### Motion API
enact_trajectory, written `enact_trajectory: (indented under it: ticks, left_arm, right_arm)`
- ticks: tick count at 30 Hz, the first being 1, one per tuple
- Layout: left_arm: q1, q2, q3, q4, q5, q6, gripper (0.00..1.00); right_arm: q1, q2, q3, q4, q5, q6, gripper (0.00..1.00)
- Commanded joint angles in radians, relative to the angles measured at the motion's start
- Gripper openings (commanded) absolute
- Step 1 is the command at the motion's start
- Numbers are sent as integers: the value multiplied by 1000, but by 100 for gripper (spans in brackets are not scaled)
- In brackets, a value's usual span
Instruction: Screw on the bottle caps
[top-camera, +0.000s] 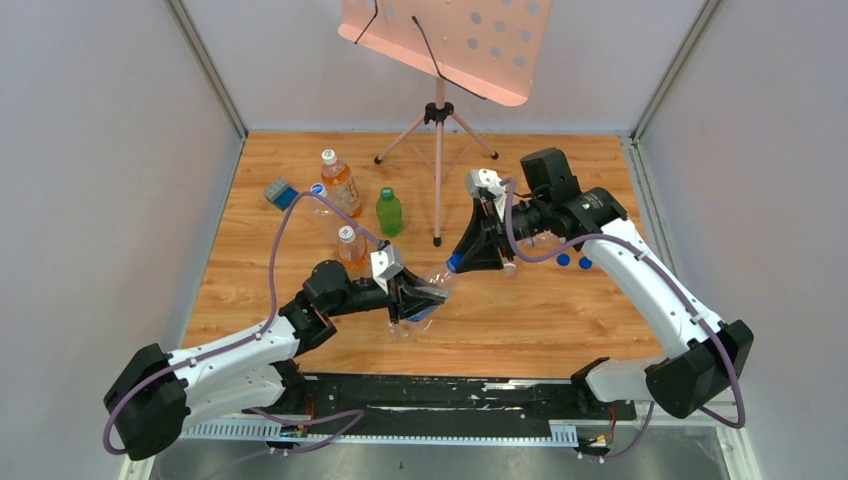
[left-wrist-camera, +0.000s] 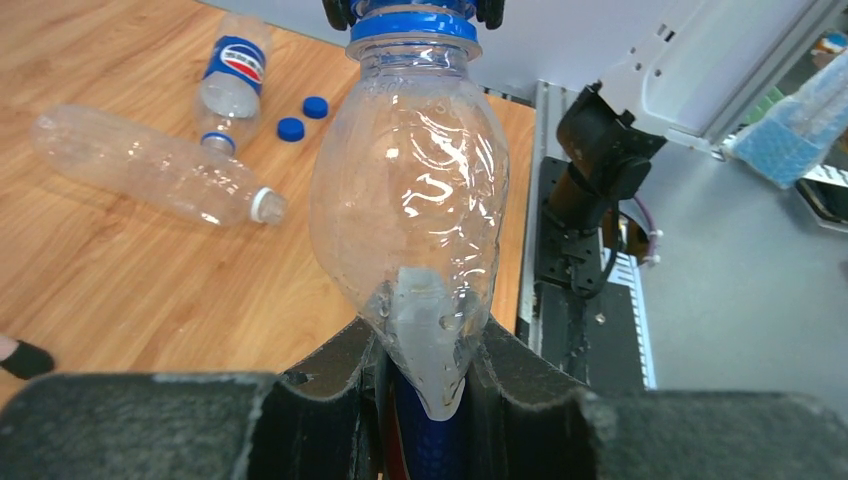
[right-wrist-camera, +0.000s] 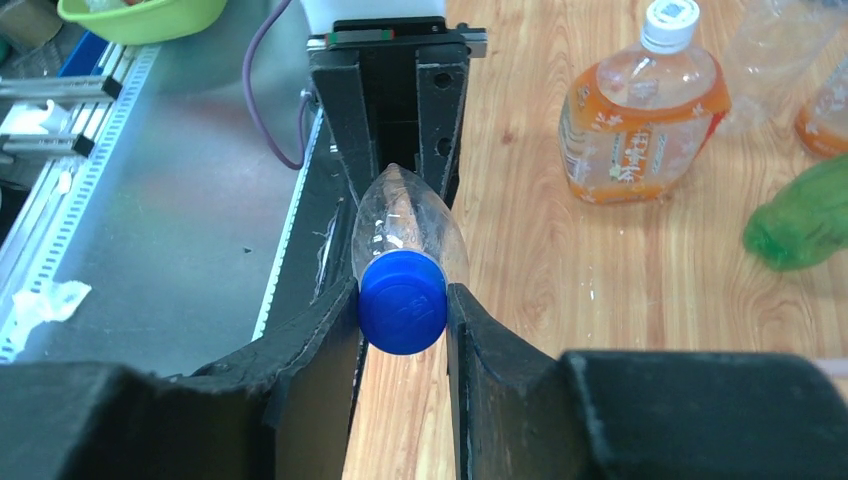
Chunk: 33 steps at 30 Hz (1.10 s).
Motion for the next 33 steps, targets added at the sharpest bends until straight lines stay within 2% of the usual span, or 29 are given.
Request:
enact_trajectory:
  ticks: [1,7,13,16,20,21,24,26,28,31,33]
  left_arm:
    - [-6,13,103,321,-135,60,0]
    - [-65,29,120,328,-279,229,0]
    - [-193,63,154,312,-505,533,0]
    - [-280,119,173,322,-647,676,0]
    - [-357,201,160,421,-748,699,0]
    - [-363,210,154,429,-767,680,0]
    - [-366,235,154,392,-810,622,0]
    - [-366,231,156,333,-860,556,0]
    - [-365,218,148,286,-887,504,0]
    - [-348,194,125,223,-887,410,0]
    - [-321,167,106,175,-846,342,0]
  right_arm:
    - [73,15,-45,95,62,212,0]
    - [91,-14,-103,242,234,586,0]
    - [103,-74,-195,380,452,1040,0]
    - [123,-135,-278,448,604,1158,0]
    - [127,-200,-323,514,674,1215,4]
    - [127,-206,-320,512,685,1215,7]
    - [127,-219,-301,505,695,1191,24]
    - [125,-227,-280,485,721,1160,45]
    - [122,-249,-261,464,751,1115,58]
    - [111,-289,-223,439,785,1028,72]
    - [106,-319,-204,434,793,961,77]
